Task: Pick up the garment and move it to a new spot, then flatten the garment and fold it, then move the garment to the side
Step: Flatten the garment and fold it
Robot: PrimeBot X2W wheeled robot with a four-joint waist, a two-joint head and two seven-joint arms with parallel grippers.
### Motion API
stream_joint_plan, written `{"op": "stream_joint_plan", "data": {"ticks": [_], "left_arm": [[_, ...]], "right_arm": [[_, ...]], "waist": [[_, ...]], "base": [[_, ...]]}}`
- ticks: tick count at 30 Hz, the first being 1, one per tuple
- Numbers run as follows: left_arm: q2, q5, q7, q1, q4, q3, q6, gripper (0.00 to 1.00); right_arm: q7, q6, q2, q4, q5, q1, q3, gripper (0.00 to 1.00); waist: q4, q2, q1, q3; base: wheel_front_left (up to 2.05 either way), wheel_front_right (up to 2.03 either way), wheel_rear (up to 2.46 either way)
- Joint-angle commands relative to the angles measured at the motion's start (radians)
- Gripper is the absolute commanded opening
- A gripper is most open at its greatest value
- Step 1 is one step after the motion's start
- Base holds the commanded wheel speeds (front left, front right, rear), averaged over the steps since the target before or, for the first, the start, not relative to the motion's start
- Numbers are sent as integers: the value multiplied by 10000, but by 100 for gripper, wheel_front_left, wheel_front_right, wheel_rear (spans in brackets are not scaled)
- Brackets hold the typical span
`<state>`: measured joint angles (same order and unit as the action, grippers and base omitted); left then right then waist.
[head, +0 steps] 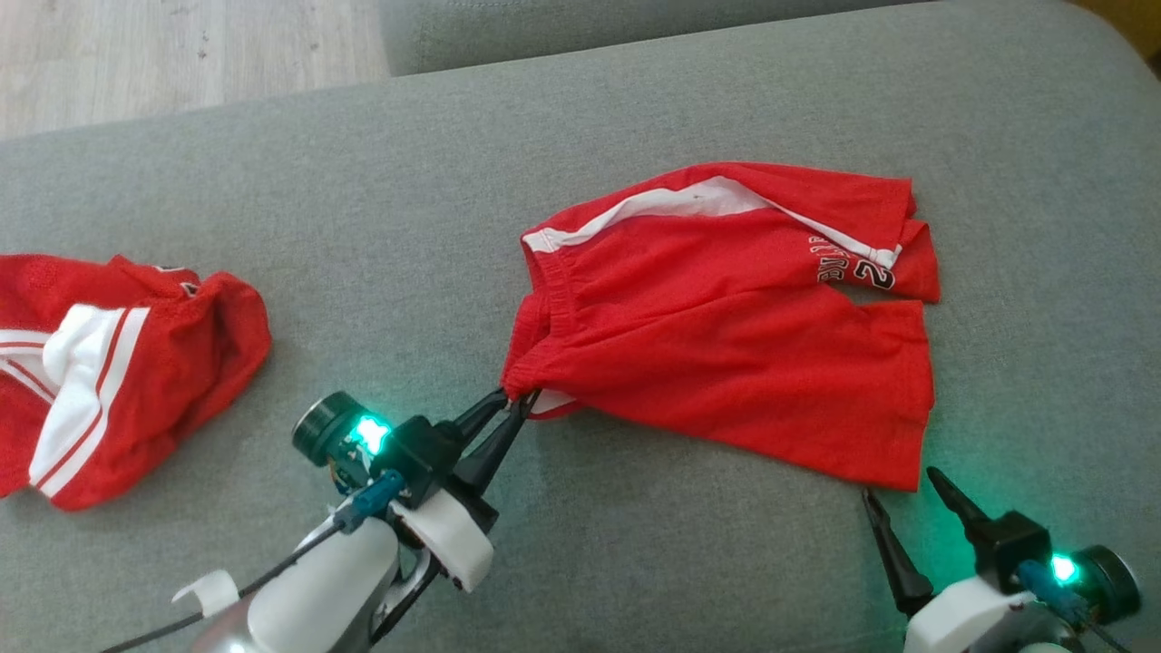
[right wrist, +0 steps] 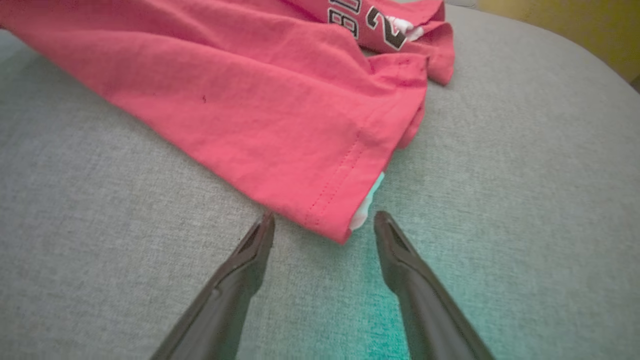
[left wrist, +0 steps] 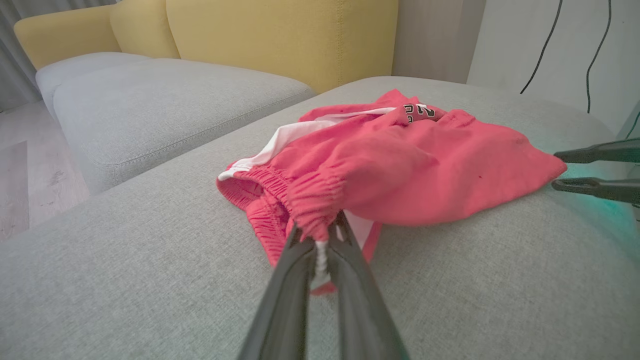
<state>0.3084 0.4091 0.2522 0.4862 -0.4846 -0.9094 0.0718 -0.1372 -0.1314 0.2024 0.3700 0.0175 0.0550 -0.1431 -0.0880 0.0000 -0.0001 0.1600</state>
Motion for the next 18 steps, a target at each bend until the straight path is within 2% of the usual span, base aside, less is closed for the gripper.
{"op": "stream_joint_plan", "data": {"ticks": [1,18], "left_arm": [[140,-76,94,239,163,424,56,0],[-8,-287,95,410,-27,528,286,0]], "right_arm": [[4,7,246,-184,-124,39,-224,100],[331,7,472,451,-615,-676,-662,100]], "waist": [[-4,0,1,-11],[152,0,1,148]], "base": [[0,0,0],[0,0,0]]}}
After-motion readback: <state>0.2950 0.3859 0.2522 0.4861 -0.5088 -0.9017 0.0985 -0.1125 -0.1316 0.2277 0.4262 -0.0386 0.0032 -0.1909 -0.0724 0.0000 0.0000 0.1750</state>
